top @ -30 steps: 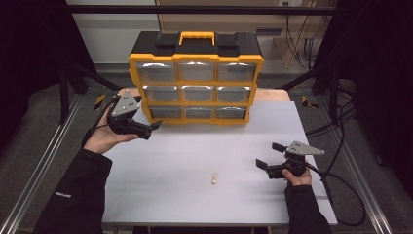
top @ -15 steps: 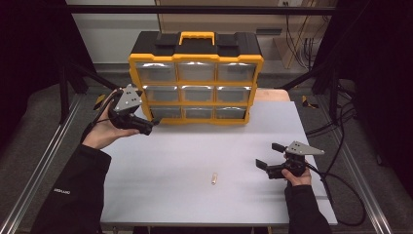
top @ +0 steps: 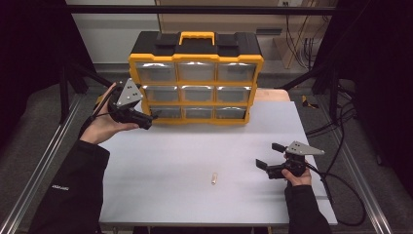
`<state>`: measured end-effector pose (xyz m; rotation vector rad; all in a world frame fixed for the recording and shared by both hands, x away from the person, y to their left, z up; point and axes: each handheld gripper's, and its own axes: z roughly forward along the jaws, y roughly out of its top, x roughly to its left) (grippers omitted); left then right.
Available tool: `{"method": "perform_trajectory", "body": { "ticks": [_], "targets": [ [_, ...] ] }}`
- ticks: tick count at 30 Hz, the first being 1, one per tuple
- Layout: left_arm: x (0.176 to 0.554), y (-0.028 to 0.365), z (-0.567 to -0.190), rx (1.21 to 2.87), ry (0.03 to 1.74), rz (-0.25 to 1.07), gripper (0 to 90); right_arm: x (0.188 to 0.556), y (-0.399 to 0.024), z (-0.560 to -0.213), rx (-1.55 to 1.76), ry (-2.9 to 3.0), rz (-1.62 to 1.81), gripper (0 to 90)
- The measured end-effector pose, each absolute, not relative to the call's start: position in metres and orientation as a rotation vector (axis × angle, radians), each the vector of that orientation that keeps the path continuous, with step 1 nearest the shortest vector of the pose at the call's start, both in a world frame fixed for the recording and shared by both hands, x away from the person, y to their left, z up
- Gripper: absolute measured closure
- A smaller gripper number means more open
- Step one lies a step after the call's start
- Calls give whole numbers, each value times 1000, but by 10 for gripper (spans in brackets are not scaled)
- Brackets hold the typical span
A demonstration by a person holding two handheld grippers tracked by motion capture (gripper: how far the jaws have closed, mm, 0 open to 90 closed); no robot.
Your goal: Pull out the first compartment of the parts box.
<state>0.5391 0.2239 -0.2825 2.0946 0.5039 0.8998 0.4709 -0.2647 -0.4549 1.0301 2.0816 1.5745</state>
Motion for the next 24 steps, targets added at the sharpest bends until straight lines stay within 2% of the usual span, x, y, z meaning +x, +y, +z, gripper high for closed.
{"method": "perform_trajectory", "body": {
  "ticks": [24],
  "targets": [
    [556, 220, -269, 2148, 400, 1061, 0, 471, -265, -455, 1033, 2079, 1578, 6]
  ]
}}
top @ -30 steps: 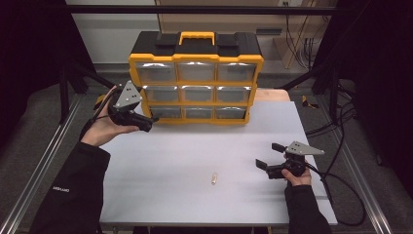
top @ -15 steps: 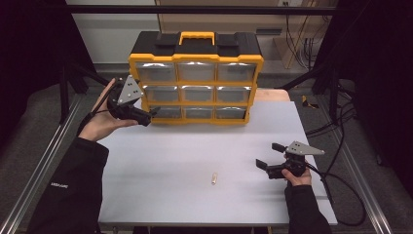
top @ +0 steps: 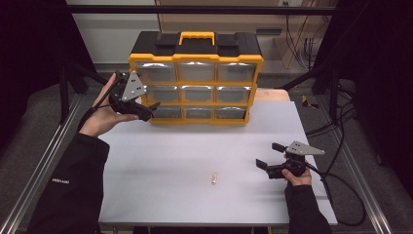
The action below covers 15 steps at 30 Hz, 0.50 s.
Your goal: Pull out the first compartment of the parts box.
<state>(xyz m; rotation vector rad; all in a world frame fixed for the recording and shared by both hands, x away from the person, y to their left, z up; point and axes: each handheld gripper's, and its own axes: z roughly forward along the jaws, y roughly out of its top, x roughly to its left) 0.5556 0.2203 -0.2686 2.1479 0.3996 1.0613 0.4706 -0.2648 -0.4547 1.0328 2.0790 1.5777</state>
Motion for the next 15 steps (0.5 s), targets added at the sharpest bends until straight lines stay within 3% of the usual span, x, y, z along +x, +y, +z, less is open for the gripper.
{"method": "perform_trajectory", "body": {
  "ticks": [15],
  "targets": [
    [566, 214, -265, 2174, 311, 1138, 3, 471, -264, -455, 1030, 2079, 1577, 6]
  ]
}}
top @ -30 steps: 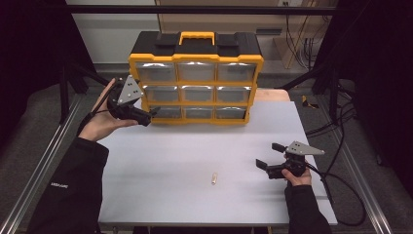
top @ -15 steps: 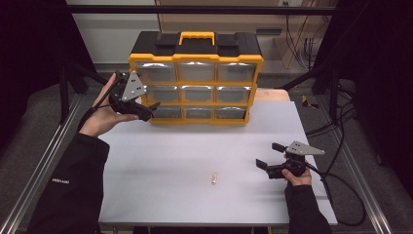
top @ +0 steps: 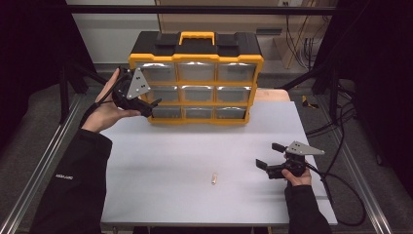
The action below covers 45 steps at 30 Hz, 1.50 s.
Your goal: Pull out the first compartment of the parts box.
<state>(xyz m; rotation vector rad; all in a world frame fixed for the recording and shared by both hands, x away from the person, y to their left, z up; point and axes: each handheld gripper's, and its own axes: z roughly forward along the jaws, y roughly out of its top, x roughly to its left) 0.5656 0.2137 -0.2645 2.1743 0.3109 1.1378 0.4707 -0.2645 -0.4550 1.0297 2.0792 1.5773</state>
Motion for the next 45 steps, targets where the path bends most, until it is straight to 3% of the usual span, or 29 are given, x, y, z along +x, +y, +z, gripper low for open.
{"method": "perform_trajectory", "body": {
  "ticks": [45],
  "targets": [
    [593, 196, -266, 2262, 76, 1352, 3, 471, -264, -455, 1029, 2082, 1570, 6]
  ]
}}
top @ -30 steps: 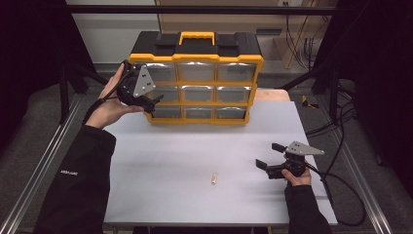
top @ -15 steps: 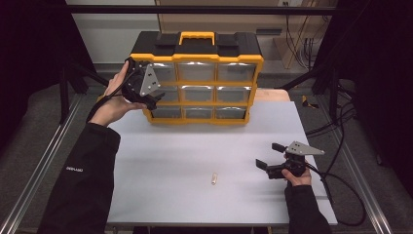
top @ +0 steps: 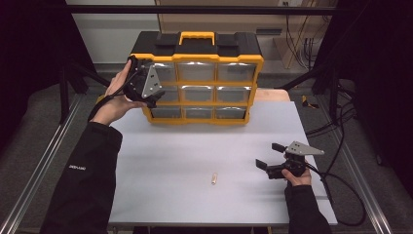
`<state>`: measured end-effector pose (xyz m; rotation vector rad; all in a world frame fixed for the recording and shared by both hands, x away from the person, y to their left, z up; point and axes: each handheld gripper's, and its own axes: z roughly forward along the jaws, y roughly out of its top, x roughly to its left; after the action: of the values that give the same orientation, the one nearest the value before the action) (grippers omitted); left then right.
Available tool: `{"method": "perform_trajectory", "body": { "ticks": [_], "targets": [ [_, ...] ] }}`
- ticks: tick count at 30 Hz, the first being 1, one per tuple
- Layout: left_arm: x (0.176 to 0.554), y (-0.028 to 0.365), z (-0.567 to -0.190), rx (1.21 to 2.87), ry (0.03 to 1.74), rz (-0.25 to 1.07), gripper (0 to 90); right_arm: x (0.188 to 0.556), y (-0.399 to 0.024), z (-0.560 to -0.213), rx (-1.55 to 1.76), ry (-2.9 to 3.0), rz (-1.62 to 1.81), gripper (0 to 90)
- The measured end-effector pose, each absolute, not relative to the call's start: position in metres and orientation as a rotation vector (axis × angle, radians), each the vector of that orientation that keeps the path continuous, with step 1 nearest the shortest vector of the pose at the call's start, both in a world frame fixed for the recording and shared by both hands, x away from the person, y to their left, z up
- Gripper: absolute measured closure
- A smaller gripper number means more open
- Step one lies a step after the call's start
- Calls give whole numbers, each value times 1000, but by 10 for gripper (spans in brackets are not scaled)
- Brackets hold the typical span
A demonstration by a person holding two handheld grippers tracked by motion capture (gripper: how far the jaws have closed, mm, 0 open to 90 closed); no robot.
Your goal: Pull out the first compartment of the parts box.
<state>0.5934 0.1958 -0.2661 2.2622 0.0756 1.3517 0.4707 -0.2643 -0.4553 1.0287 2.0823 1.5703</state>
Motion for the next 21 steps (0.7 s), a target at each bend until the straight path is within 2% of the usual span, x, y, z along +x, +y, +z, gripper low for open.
{"method": "perform_trajectory", "body": {
  "ticks": [21],
  "targets": [
    [599, 194, -273, 2292, 19, 1471, 30, 471, -264, -456, 1028, 2082, 1569, 6]
  ]
}}
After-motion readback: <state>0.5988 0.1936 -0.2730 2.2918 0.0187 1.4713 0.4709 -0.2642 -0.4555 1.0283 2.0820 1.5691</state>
